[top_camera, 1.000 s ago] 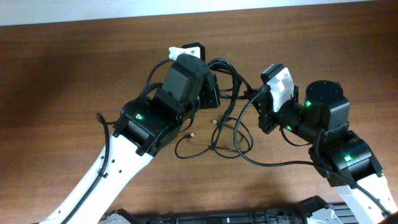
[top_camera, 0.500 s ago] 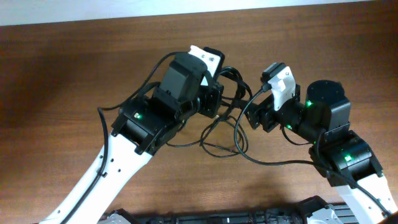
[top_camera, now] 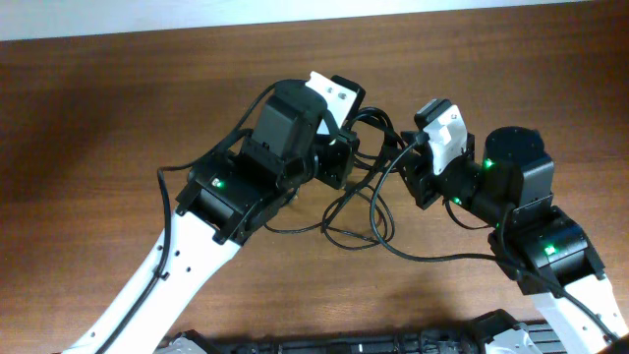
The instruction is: Untangle cables
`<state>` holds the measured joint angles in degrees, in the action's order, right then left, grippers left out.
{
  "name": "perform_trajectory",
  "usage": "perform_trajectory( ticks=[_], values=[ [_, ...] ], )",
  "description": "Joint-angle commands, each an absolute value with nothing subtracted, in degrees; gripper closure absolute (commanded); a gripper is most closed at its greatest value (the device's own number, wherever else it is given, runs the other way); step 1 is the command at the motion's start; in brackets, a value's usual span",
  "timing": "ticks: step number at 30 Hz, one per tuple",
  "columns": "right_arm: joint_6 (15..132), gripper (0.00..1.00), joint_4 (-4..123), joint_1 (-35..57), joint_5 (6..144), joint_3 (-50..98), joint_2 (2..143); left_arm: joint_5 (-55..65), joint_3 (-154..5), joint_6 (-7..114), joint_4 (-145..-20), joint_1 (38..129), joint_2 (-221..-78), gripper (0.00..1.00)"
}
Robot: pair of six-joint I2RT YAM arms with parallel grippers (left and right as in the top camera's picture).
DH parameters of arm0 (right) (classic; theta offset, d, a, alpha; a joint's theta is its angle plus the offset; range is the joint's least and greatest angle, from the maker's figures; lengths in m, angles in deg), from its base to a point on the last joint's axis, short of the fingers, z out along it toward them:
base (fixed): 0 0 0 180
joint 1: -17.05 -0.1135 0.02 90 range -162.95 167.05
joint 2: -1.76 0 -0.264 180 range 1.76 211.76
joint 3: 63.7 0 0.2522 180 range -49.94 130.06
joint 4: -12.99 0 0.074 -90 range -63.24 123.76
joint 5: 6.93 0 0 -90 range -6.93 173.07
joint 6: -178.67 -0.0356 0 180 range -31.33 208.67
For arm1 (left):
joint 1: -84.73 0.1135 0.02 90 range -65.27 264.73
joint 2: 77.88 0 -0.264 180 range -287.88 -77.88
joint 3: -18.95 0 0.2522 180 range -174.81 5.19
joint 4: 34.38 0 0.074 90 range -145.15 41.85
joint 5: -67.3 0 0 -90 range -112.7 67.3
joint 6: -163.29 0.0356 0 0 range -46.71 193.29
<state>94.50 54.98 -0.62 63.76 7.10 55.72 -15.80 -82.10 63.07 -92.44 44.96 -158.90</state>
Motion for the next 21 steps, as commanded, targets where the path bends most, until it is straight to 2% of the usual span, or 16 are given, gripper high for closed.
perform_trajectory(
  ticks=[1,2,3,4,8,10,14,21],
  values=[
    [94.26,0.69,54.79,-0.57,64.24,7.3,55.5,-11.54,-82.45,64.01,-91.41,45.1,-158.22,1.0],
    [94.26,0.85,54.79,-0.57,64.24,7.3,55.5,-11.5,-82.45,64.01,-91.19,45.1,-158.22,1.0],
    [94.26,0.93,54.79,-0.57,64.24,7.3,55.5,-11.52,-82.45,64.01,-91.0,45.1,-158.22,1.0],
    [94.26,0.96,54.79,-0.57,64.24,7.3,55.5,-11.5,-82.45,64.01,-90.76,45.1,-158.22,1.0],
    [94.26,0.96,55.09,-0.57,64.24,7.3,55.61,-12.24,-82.45,63.99,-90.41,45.16,-158.22,1.0],
    [94.26,0.96,55.75,-0.57,64.24,7.3,55.61,-16.96,-82.45,62.46,-90.67,45.16,-158.22,1.0],
    [94.26,0.96,56.95,-0.57,64.26,7.3,55.61,-31.08,-82.45,46.11,-93.73,45.16,-158.22,1.0],
    [94.26,0.96,57.58,-0.57,64.55,7.3,55.61,-33.51,-82.45,34.3,-94.25,45.23,-158.2,1.0]
  ],
)
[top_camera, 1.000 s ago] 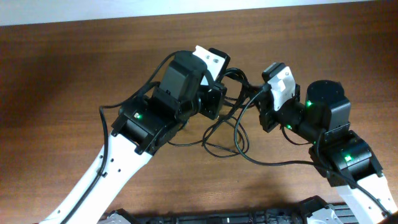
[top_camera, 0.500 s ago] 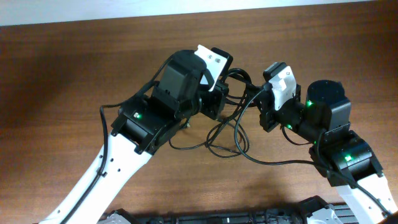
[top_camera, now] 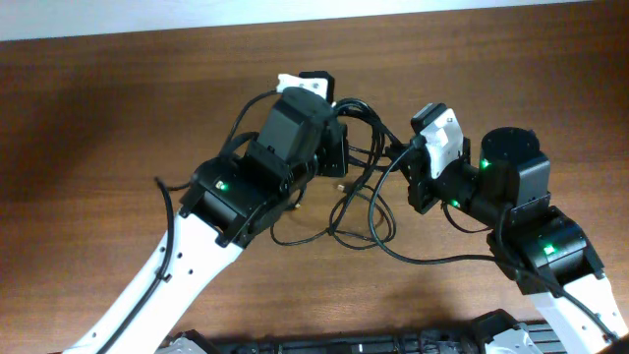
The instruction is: Untangle cables
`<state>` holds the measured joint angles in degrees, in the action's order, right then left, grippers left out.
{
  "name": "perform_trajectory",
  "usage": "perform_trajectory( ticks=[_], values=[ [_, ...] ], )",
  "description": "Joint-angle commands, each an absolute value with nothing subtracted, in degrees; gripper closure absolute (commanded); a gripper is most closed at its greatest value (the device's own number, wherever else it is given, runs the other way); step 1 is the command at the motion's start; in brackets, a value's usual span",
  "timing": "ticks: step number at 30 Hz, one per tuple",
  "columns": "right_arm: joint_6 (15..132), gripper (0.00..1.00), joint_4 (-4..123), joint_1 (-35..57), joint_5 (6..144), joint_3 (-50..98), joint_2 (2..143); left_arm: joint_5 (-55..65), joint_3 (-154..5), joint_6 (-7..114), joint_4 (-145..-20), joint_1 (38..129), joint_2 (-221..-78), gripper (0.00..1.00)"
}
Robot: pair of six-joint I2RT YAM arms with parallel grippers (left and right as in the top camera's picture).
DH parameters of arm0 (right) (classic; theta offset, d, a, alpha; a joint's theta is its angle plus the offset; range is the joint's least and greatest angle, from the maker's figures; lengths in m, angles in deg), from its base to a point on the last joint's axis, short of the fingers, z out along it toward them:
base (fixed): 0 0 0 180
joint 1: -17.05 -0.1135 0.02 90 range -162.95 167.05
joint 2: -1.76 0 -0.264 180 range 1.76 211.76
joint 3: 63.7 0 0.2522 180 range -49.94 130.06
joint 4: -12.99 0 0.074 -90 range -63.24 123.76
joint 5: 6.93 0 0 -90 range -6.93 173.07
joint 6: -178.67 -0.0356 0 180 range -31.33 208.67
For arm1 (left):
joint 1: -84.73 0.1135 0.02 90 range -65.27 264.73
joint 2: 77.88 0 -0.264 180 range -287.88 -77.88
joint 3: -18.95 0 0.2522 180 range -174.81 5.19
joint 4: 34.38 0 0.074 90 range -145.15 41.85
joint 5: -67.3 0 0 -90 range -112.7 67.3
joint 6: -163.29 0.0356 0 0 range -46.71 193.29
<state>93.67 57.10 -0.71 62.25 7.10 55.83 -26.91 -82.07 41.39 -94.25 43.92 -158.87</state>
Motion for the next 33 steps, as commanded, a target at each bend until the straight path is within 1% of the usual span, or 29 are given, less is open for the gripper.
perform_trajectory(
  ticks=[1,4,8,15,16,17,18,19,20,22,23,24,26,28,30,33],
  values=[
    [94.26,0.96,57.63,-0.57,64.55,7.3,55.61,-33.66,-82.45,31.97,-94.25,45.6,-158.2,1.0],
    [94.26,0.96,57.65,-0.57,64.55,7.3,55.61,-33.46,-82.45,26.57,-94.3,47.08,-158.2,1.0],
    [94.24,0.96,57.91,-0.57,64.7,7.3,55.61,-33.03,-82.45,15.33,-93.84,48.85,-157.98,1.0],
    [94.26,0.96,58.55,-0.57,65.77,7.3,55.94,-33.05,-82.45,13.91,-91.37,48.96,-158.0,1.0],
    [94.26,0.63,58.74,-0.57,65.79,7.3,55.94,-33.05,-82.45,16.45,-91.28,48.96,-157.98,1.0],
    [94.28,0.37,58.68,-0.55,65.88,7.3,55.94,-33.03,-82.45,18.79,-91.3,48.96,-158.0,1.0],
    [94.26,0.24,58.61,-0.57,66.58,7.3,55.94,-32.96,-82.45,21.82,-91.3,48.9,-158.0,1.0],
    [94.26,0.14,58.63,-0.55,67.91,7.3,55.94,-32.06,-82.45,24.73,-91.28,48.9,-158.0,1.0],
    [94.24,0.01,58.66,-0.55,69.05,7.3,55.91,-29.55,-82.45,27.42,-91.28,48.9,-158.0,1.0],
    [94.21,0.01,58.33,-0.55,69.22,7.3,55.94,-25.07,-82.45,31.55,-91.26,48.9,-158.0,1.0],
    [94.21,0.01,57.67,-0.57,69.2,7.3,55.91,-22.53,-82.45,34.94,-91.28,48.9,-158.0,1.0],
    [94.21,0.01,55.88,-0.55,69.22,7.3,55.91,-18.45,-82.45,40.97,-91.3,48.9,-158.0,1.0],
    [94.19,0.01,54.42,-0.55,69.94,7.3,55.91,-14.75,-82.45,45.52,-91.32,48.9,-158.0,1.0],
    [92.86,0.01,53.65,-0.55,73.66,7.3,55.91,-13.33,-82.45,46.41,-91.46,48.9,-158.0,1.0],
    [90.91,0.01,52.89,-0.55,80.24,7.3,55.91,-12.5,-82.45,46.72,-91.7,48.9,-158.0,1.0],
    [90.93,0.01,51.44,-0.55,83.63,7.3,55.91,-12.39,-82.45,48.18,-92.18,48.9,-158.0,1.0]
  ],
)
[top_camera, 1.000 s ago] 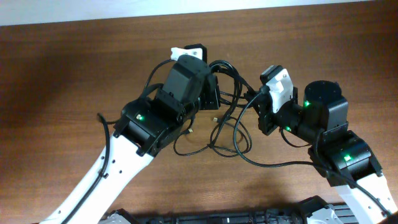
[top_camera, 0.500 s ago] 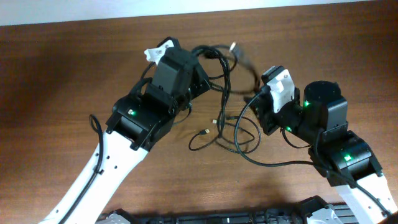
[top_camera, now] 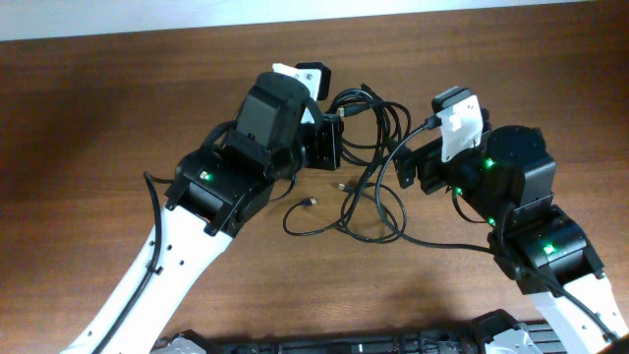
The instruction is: Untangle cables
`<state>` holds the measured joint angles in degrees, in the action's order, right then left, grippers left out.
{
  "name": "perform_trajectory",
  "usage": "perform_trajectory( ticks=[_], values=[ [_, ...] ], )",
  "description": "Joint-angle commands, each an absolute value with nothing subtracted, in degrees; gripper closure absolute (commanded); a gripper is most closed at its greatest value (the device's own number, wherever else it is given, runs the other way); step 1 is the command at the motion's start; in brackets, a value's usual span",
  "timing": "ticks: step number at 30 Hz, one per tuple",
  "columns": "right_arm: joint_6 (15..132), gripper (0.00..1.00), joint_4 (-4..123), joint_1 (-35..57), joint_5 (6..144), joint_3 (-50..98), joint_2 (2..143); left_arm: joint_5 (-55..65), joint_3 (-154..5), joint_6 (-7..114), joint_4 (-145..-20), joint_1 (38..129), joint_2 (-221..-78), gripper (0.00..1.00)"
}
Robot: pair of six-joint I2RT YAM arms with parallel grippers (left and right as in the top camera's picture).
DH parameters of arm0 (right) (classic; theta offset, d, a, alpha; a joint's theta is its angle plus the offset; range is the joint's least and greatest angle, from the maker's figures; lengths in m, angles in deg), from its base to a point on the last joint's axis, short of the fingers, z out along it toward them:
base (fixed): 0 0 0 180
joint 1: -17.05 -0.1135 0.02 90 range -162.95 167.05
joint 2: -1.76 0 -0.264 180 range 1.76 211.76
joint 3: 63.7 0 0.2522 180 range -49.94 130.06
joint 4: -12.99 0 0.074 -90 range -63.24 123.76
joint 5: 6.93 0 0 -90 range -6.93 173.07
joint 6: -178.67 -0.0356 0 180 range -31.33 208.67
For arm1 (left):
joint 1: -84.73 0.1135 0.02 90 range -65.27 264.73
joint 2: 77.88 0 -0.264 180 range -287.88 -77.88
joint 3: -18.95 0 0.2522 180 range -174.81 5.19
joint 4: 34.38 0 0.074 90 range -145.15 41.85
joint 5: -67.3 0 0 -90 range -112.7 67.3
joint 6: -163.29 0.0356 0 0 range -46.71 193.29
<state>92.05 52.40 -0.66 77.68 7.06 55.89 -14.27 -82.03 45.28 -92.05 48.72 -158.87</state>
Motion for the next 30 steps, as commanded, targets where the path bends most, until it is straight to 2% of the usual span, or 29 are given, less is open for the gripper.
perform_trajectory(
  ticks=[1,13,18,26,30],
  values=[
    [90.93,0.01,51.11,-0.51,84.22,7.3,55.91,-12.39,-82.45,48.21,-92.35,48.9,-158.0,1.0],
    [90.52,0.01,51.42,-0.46,80.46,7.3,55.94,-11.72,-82.45,48.34,-93.6,48.9,-158.0,1.0],
    [90.56,0.0,52.05,-0.46,80.76,7.3,56.35,-5.81,-82.45,48.58,-90.84,48.9,-158.0,1.0],
    [80.07,0.01,52.54,-0.44,94.45,7.3,63.21,-3.39,-82.45,51.18,-91.54,48.92,-158.0,1.0],
    [79.09,0.01,59.31,2.38,94.27,7.3,64.94,-3.61,-82.45,52.75,-91.48,48.92,-157.98,1.0]
  ],
)
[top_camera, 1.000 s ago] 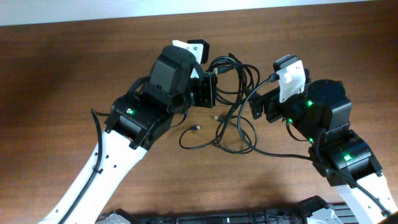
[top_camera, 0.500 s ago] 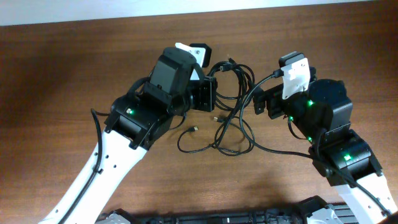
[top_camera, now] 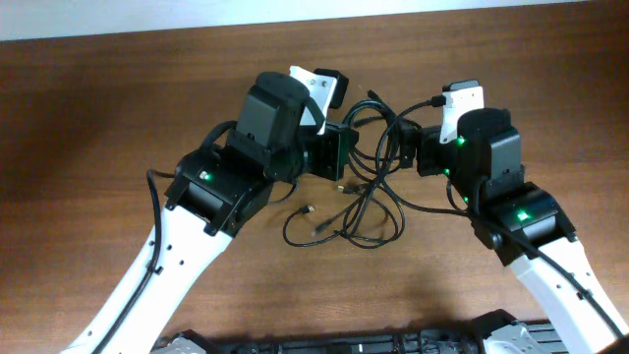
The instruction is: Untangle cables
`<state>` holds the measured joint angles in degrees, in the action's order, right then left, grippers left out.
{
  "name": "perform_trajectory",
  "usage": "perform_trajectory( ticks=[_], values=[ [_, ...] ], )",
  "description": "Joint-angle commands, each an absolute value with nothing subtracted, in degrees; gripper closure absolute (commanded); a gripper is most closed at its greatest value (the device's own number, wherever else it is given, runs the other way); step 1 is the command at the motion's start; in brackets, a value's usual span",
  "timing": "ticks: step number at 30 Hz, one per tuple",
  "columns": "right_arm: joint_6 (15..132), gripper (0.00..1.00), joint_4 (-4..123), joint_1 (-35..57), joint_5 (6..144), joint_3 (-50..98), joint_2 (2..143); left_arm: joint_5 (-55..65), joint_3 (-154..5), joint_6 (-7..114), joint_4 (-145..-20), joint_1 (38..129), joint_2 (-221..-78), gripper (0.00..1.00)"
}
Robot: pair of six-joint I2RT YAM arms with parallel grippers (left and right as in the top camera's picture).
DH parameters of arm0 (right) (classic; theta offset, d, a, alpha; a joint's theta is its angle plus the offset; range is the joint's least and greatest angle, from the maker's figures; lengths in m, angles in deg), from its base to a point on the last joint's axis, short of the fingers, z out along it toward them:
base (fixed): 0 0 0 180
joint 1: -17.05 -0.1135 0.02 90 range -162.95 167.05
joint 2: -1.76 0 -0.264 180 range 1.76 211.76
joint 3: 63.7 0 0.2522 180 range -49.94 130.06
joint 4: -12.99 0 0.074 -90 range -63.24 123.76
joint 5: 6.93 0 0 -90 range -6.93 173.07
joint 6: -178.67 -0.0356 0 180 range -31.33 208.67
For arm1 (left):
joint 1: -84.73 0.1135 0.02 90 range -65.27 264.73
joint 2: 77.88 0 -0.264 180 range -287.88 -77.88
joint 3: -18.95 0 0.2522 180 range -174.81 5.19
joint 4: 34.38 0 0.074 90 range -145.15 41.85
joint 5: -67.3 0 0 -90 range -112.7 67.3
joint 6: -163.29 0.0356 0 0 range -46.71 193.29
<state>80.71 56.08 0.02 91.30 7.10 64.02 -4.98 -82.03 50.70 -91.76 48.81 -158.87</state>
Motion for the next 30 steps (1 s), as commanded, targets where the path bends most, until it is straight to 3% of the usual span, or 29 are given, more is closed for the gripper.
perform_trajectory(
  ticks=[1,11,19,24,30],
  values=[
    [79.09,0.01,61.21,3.36,94.25,7.3,64.94,-3.63,-82.45,53.8,-91.39,48.92,-157.98,1.0],
    [79.39,0.01,66.41,8.45,90.6,7.3,64.81,-9.09,-82.45,58.89,-89.6,49.01,-157.98,1.0],
    [79.39,0.01,66.24,8.45,88.63,7.3,59.96,-37.55,-82.45,58.85,-94.8,49.01,-158.0,1.0],
    [82.45,0.01,65.08,8.45,79.26,7.3,52.79,-36.87,-82.47,58.85,-92.96,49.01,-157.96,1.0],
    [82.67,0.01,64.91,8.45,77.03,7.3,50.34,-20.5,-82.47,63.64,-84.68,49.01,-157.12,1.0]
  ],
)
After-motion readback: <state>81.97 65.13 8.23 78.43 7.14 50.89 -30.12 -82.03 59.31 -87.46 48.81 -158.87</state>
